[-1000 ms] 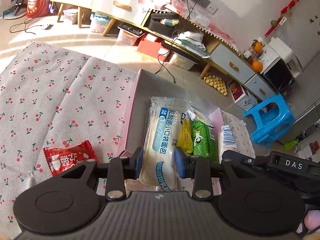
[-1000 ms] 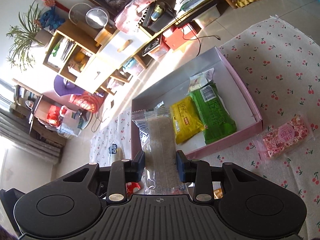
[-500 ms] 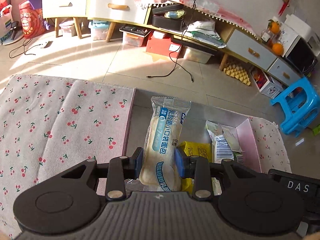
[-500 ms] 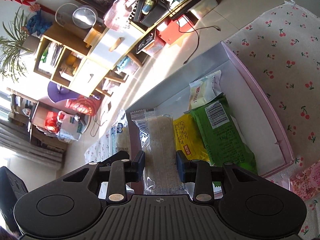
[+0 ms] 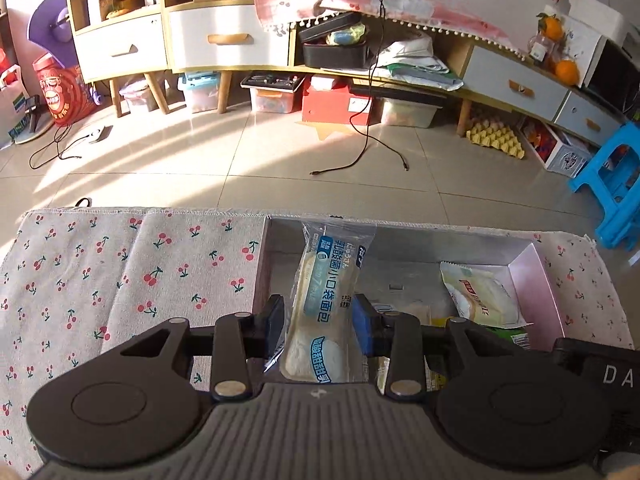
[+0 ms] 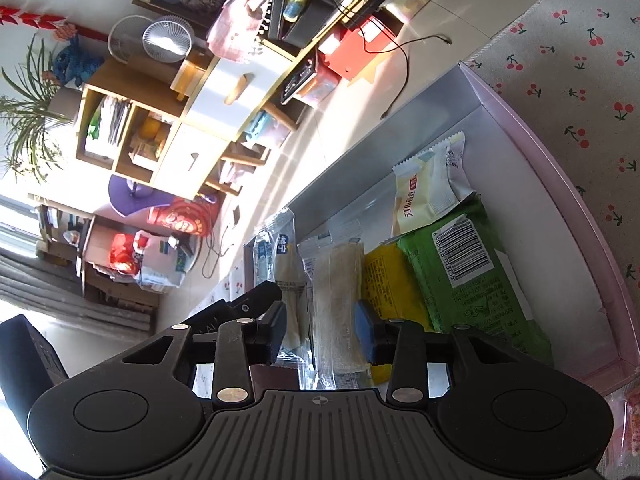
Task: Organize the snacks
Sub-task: 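Carry the bread packet and rice-cake bag into the pink box and open both grippers, then withdraw both grippers from the box toward the remaining snacks, then grasp the orange lotus-biscuit packet with the left gripper while the right gripper grasps another lotus-biscuit packet, then carry both lotus-biscuit packets into the pink box and open both grippers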
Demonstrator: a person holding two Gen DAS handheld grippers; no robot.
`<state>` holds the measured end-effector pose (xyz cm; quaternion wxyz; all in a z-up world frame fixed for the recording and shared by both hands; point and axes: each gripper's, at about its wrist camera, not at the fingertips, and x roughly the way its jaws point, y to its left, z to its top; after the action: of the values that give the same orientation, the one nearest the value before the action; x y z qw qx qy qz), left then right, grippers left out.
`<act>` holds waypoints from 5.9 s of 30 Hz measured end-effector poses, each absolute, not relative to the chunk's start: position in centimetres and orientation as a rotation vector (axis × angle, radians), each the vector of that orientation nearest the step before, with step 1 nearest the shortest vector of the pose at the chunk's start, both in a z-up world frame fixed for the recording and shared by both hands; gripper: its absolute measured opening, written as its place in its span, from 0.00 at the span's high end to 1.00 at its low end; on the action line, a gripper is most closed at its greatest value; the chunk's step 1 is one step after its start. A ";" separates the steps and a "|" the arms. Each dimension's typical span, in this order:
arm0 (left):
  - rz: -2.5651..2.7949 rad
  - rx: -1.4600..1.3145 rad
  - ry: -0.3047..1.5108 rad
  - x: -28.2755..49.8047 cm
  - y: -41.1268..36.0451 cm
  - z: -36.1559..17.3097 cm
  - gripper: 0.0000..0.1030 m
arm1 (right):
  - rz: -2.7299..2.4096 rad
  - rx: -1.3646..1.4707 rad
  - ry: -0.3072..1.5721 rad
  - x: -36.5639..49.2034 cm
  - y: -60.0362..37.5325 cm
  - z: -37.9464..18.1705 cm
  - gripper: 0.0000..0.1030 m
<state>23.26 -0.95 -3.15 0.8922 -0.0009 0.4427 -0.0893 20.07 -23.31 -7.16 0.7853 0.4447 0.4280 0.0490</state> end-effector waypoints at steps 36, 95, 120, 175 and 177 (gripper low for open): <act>-0.256 -0.081 0.960 14.8 2.1 -1.0 0.14 | 0.072 0.715 0.984 11.4 -21.0 -0.4 0.23; -0.774 0.388 0.869 5.7 -0.1 -7.5 0.38 | -0.071 0.120 1.087 4.5 -20.2 -8.5 0.11; -0.674 0.397 0.825 8.5 -2.5 -8.2 0.42 | 0.138 -0.052 0.973 4.9 -19.5 -9.3 0.07; -0.431 -0.135 0.913 13.7 2.4 -2.7 0.64 | 0.107 0.596 0.962 9.1 -23.1 -3.6 0.38; -0.386 -0.185 0.903 14.8 2.6 -2.8 0.64 | 0.096 0.637 0.941 9.8 -23.1 -3.4 0.38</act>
<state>14.84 2.62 -2.76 0.8778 -0.0886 0.4328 -0.1852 9.80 -23.09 -3.35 0.8417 0.3017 0.4454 0.0456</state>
